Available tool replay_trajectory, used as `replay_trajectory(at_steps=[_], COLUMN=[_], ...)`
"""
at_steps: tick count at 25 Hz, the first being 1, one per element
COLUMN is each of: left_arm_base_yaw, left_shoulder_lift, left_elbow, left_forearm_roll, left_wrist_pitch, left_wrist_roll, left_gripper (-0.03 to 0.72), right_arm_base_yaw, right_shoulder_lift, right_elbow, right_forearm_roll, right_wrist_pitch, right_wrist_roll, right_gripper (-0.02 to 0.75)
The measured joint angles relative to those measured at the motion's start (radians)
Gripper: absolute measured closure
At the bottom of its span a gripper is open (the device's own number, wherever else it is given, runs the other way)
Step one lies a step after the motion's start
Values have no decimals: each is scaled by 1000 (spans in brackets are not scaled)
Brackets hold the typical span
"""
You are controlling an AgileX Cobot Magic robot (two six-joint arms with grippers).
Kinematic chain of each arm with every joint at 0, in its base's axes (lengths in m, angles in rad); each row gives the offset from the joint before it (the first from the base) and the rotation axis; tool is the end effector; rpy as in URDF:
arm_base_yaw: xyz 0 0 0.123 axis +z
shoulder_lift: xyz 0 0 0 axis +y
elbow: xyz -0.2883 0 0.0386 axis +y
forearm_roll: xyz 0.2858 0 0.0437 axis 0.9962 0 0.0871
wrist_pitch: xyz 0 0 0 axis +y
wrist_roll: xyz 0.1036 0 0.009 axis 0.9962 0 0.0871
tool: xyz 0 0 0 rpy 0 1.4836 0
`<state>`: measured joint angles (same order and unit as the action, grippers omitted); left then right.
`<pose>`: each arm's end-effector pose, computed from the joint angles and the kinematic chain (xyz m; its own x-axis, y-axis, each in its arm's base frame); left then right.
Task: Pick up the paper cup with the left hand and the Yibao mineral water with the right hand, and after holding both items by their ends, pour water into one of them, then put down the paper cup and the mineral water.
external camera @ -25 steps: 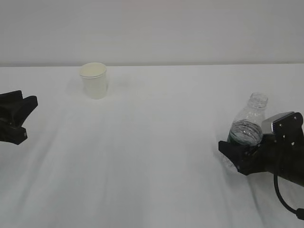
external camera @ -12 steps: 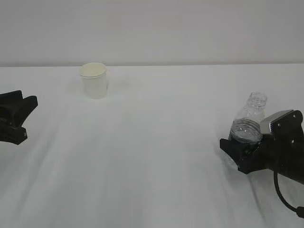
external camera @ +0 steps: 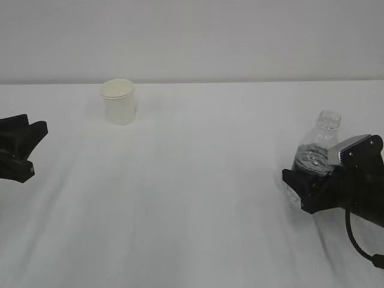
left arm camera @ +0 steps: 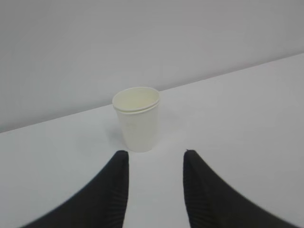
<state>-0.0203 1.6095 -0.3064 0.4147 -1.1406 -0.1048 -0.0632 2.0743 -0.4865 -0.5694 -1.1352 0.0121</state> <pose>0.2628 -0.0434 0.1349 -0.0799 0.0730 -0.9941 0.3901 0.9201 0.0362 0.2966 0.0321 0.0321 -0.3105 -0.1981 -0.9297 -0.4798 0.8770 -0.0266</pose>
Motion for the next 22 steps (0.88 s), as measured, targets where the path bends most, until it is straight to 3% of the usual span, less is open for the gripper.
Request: replay_trajectory(at_steps=[22], left_arm_base_yaw=[0], left_shoulder_lift=[2], left_elbow=[0], left_forearm_roll=[0], left_wrist_pitch=[0], left_wrist_roll=[0], left_gripper=[412], right_arm_base_yaw=[0], right_shoulder_lift=[0], right_elbow=[-46], right_forearm_roll=[141], right_wrist_pitch=[12], right_wrist_roll=[-79], right_gripper=[281])
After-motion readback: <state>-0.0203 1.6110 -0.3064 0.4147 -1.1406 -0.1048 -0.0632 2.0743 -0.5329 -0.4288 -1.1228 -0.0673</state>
